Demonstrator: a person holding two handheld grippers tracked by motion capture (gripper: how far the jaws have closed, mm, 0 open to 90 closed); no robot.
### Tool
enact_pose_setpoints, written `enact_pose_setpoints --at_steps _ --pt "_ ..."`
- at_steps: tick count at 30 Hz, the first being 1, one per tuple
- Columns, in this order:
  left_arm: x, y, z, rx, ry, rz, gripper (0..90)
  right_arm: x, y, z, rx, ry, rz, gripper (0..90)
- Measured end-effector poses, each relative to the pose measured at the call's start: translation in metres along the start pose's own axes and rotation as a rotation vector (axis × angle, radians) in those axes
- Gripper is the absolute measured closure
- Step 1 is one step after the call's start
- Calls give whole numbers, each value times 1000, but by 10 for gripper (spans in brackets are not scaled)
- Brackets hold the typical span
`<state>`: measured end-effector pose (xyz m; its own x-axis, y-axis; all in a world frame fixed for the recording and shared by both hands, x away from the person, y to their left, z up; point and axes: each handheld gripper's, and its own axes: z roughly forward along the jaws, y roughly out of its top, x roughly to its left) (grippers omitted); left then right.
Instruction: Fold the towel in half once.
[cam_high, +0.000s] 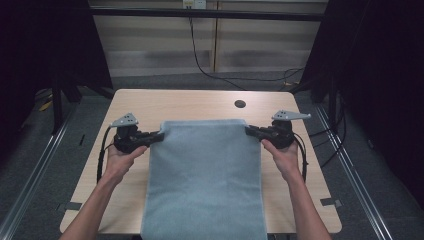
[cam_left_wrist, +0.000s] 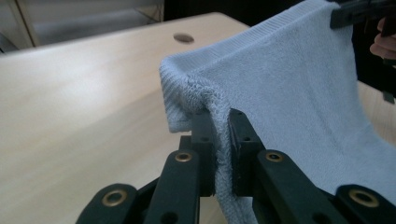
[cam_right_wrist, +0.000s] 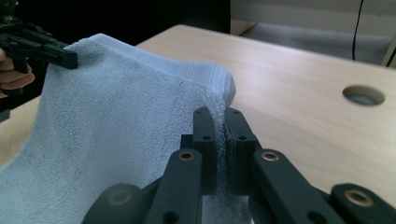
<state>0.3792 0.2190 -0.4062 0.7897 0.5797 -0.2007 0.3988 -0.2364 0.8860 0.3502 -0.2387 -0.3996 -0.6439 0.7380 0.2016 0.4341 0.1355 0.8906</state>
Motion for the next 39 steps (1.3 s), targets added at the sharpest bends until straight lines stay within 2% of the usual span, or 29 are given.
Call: enact_pose_setpoints --at_steps 2,4,7,11,12,14,16,18,20,23,26,28,30,32,35,39 --pt "-1 12 -8 -23 4 16 831 0 11 -2 -10 -12 -9 855" --pt "1 23 -14 -53 8 16 831 -2 22 -2 -23 -17 -8 857" --pt "5 39 -19 -62 36 24 830 -6 41 -3 -50 -9 5 859" --pt "7 62 -26 -93 58 37 831 -8 72 -4 -62 -14 -20 860" --pt "8 68 -27 -110 67 33 832 -9 80 -4 -65 -22 -31 860" --pt "8 80 -27 -118 115 33 837 -9 97 -5 -77 -36 -42 861" --pt "8 85 -27 -156 92 11 840 -9 107 -8 -128 -37 -28 862" --pt "5 83 -25 -136 94 26 839 -7 109 -10 -151 -33 -27 862" --pt "0 75 -24 -117 81 49 839 -5 103 -12 -131 -33 -40 862" --pt "-9 58 -27 -107 34 56 838 3 79 -18 -92 -18 -57 862" --pt "-21 41 -30 -99 3 64 838 11 55 -30 -81 3 -61 863" --pt "-27 31 -33 -90 -19 59 838 18 40 -38 -72 6 -62 863" --pt "-37 21 -37 -72 -29 54 838 26 25 -47 -64 15 -70 863" --pt "-48 11 -42 -74 -32 58 837 38 10 -58 -56 28 -78 864" --pt "-57 -8 -48 -73 -75 28 837 50 -11 -68 -41 49 -83 864" --pt "-72 -44 -45 27 -98 3 837 59 -44 -73 26 63 -64 864"
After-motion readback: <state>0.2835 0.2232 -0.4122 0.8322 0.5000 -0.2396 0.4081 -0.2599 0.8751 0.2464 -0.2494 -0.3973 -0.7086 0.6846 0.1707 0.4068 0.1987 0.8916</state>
